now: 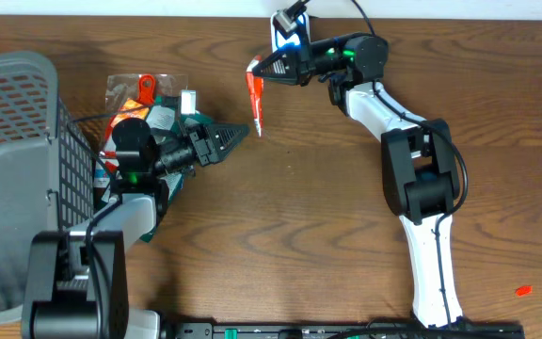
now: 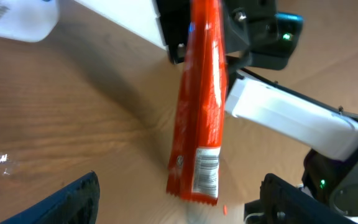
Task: Scan the item barcode
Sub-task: 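Swing the left gripper toward the stick held by the right gripper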
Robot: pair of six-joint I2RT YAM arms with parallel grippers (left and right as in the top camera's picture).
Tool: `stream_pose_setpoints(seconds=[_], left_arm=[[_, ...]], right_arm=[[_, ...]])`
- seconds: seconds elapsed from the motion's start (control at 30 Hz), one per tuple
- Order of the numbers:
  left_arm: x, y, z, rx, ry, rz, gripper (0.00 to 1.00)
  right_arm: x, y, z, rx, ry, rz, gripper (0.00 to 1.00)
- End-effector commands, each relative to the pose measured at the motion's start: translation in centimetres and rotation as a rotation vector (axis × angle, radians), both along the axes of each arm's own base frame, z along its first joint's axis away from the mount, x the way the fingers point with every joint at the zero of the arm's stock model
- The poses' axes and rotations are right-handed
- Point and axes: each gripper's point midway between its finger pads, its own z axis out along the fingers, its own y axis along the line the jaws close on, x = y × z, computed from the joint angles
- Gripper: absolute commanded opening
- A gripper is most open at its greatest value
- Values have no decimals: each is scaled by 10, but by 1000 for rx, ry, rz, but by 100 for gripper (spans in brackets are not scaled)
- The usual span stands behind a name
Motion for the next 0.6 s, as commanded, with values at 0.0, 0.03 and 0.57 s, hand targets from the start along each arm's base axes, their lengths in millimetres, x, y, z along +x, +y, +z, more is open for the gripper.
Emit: stream_pose_setpoints(seconds=[0.0, 0.03, 0.57], left_arm=[[-4, -2, 0, -14, -15, -42, 83], [-4, -3, 1, -17, -17, -42, 83], [2, 0, 3, -18, -34, -2, 83]], right_arm=[[-10, 10, 4, -5, -8, 32, 1], [-11, 11, 4, -5, -9, 35, 1], [-32, 36, 3, -6, -6, 96, 1]])
